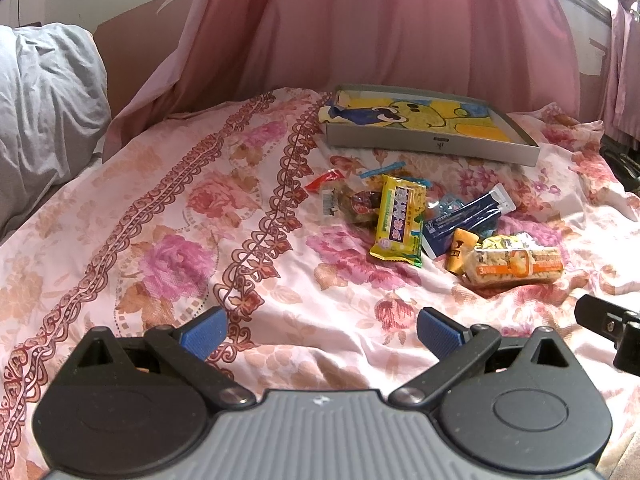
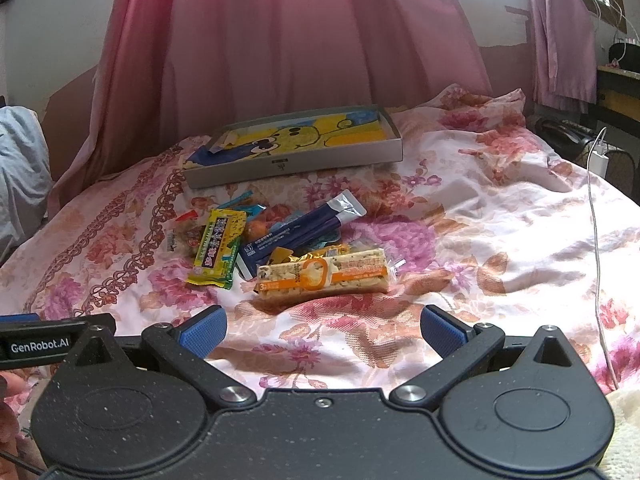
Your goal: Organize snacks
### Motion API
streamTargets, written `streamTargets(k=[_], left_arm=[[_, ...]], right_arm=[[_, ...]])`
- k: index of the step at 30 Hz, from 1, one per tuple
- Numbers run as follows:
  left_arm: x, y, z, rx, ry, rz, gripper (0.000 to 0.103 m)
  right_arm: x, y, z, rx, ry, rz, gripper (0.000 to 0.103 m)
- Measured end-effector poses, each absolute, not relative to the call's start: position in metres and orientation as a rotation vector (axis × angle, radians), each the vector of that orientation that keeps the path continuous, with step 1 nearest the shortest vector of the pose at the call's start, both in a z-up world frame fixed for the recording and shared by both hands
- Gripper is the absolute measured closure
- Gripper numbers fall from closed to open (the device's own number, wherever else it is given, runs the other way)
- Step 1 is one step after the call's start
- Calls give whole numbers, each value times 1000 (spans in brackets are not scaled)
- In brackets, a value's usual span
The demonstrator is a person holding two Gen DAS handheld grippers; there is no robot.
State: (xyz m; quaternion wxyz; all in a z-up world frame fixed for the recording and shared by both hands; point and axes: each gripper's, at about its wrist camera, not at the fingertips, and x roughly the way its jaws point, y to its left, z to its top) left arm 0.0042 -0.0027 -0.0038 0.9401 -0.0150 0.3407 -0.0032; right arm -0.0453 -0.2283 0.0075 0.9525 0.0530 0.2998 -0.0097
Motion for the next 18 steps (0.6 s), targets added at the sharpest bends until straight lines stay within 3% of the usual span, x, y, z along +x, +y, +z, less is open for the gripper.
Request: streamTargets(k=[18], left_arm=[[43, -19, 4, 14, 724, -43, 0]], right_arm=[[-12, -247, 1, 206, 701, 14, 1]])
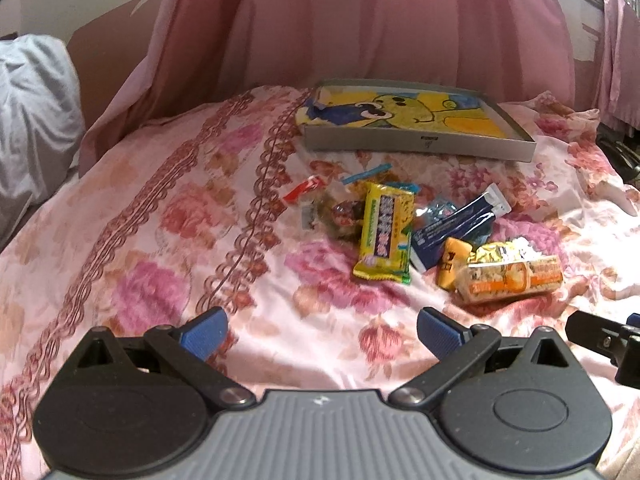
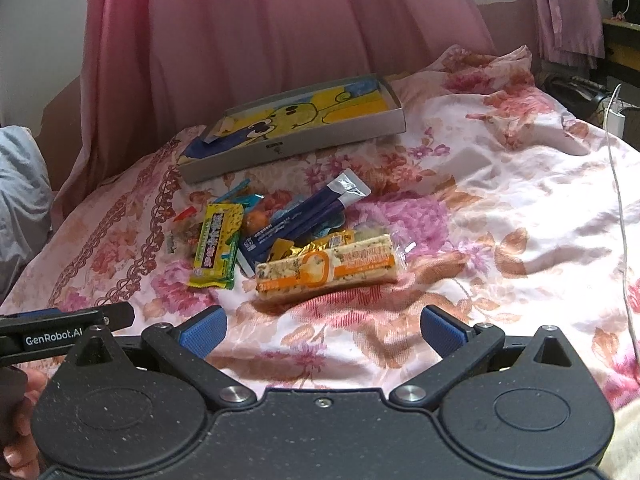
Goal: Organize snacks
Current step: 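Grasp the yellow biscuit pack with the left tool while the right tool grasps the orange cracker bar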
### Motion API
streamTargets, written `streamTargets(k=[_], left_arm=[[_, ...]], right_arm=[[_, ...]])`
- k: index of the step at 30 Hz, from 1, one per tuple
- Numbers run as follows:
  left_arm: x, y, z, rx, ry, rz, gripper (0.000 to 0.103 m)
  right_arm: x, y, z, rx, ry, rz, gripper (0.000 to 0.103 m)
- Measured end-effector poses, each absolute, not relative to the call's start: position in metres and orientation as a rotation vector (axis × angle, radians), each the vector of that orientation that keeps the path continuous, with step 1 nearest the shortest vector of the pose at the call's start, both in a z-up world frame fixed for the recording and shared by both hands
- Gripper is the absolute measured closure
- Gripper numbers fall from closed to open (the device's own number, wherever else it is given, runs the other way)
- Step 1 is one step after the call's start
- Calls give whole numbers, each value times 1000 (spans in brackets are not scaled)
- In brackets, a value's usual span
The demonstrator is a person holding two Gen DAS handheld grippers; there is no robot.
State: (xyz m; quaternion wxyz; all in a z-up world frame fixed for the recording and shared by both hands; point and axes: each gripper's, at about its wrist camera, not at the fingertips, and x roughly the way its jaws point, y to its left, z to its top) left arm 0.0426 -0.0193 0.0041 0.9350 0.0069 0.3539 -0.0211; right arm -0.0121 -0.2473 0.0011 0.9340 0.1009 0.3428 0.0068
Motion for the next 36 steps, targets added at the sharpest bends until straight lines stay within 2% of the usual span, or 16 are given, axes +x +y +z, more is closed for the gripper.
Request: streamTargets(k=[16, 36], left_arm=[[106, -34, -11, 58, 677, -70, 0], [153, -40, -36, 9, 694, -100, 0]], right_arm=[[44, -260, -6, 105, 606, 187, 1], [94, -261, -28, -38, 679, 208, 1]])
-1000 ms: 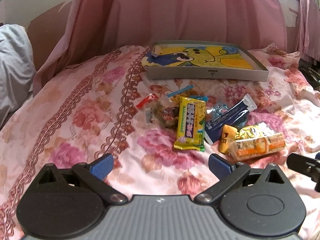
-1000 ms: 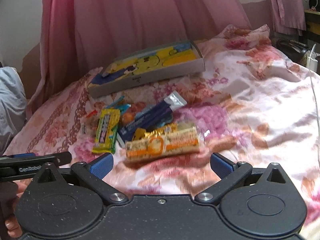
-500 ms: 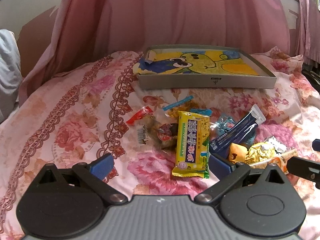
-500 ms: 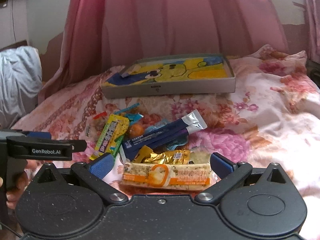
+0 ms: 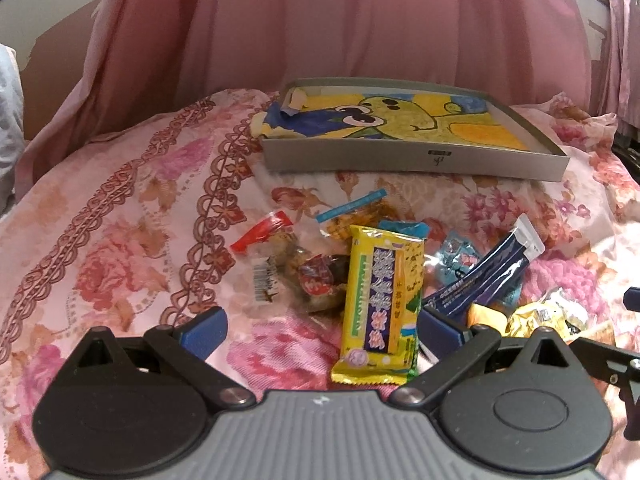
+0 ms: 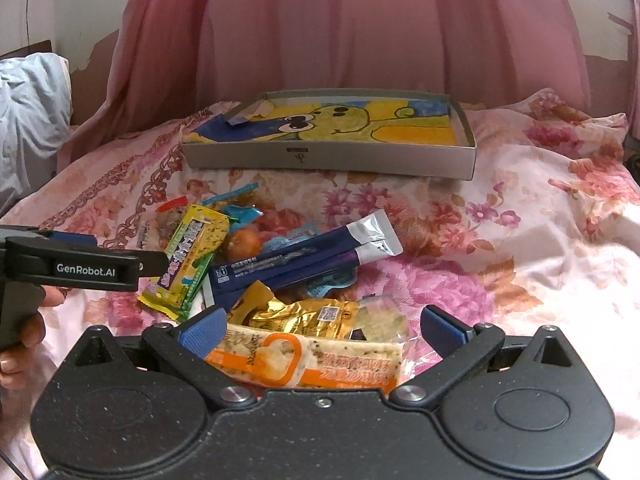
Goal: Organize snacks
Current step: 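Grasp the yellow biscuit pack with the left tool while the right tool grasps the orange cracker bar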
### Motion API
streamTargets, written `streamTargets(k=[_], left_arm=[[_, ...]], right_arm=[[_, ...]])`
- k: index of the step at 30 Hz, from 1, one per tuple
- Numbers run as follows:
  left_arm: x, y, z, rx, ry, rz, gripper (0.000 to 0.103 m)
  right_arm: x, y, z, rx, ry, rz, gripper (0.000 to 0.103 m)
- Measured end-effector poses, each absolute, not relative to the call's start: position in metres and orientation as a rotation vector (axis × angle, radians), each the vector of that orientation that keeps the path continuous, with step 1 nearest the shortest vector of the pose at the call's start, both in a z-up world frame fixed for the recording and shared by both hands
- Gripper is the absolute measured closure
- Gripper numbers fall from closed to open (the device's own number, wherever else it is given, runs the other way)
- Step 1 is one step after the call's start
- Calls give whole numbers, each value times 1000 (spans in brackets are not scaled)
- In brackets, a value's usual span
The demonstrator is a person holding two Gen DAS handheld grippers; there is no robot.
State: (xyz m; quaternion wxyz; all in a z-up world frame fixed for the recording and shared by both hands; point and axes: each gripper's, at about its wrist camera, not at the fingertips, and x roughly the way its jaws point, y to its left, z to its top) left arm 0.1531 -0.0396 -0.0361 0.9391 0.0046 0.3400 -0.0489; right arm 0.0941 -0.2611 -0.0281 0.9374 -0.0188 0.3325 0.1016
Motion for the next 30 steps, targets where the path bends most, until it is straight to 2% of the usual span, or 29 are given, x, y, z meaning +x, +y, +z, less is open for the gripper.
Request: streamTargets(k=[9, 19, 30], left_arm=[[162, -49, -43, 25, 716, -118, 0], [168, -51, -53, 33, 750, -124, 0], [155, -56, -57, 46, 699, -163, 1]], right_arm=[[103, -270, -30, -138, 698, 347, 1], [91, -261, -36, -371, 659, 392, 1], [83, -245, -45, -548, 603, 385, 1]])
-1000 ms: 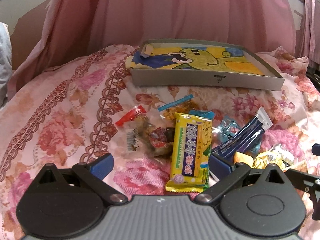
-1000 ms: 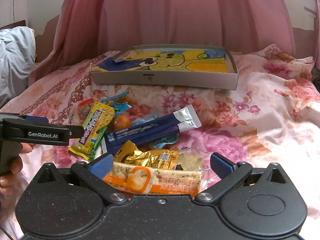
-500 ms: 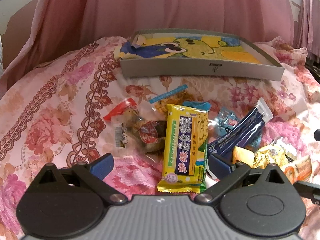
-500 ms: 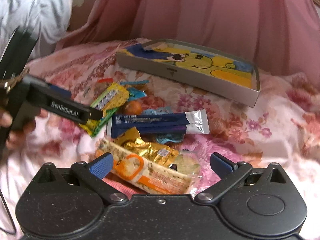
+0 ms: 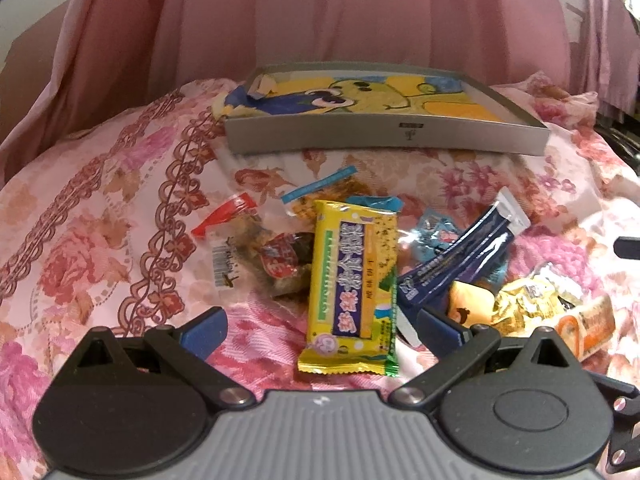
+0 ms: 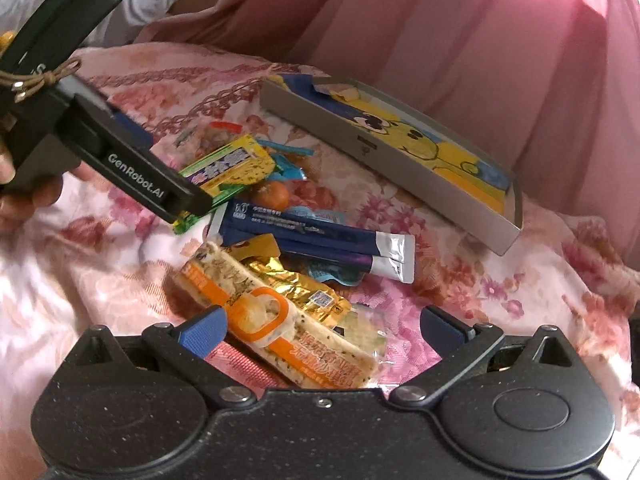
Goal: Organize snacks
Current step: 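Grasp the yellow biscuit pack with the left tool while the right tool grasps the orange cracker bar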
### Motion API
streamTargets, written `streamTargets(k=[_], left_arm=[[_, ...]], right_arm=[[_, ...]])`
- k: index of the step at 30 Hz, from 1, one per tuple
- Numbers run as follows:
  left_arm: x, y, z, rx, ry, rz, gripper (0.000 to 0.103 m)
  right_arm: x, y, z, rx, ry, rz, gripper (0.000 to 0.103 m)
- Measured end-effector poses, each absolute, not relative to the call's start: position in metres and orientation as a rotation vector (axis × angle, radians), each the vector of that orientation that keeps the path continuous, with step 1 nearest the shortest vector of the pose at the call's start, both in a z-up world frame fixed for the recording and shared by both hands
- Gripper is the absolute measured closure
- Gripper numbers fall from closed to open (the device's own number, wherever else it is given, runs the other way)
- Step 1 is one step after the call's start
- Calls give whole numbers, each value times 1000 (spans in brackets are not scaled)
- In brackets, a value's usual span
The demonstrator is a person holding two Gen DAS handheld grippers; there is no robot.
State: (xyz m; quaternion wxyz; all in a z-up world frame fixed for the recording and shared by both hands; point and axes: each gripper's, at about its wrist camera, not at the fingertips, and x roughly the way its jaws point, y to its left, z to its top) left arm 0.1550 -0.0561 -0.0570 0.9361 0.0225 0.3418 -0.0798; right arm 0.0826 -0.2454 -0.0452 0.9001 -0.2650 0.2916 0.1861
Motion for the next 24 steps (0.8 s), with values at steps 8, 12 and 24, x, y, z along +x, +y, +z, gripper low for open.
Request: streamTargets(k=[8, 12, 24], left_arm=[[157, -66, -59, 97, 680, -163, 1], [163, -70, -63, 84, 709, -175, 8], [170, -76, -69, 97, 758, -211, 38]], right_arm=[[79, -242, -48, -582, 600, 389, 6], [77, -236, -51, -608, 580, 404, 12], [76, -224, -63, -677, 607, 441, 43]])
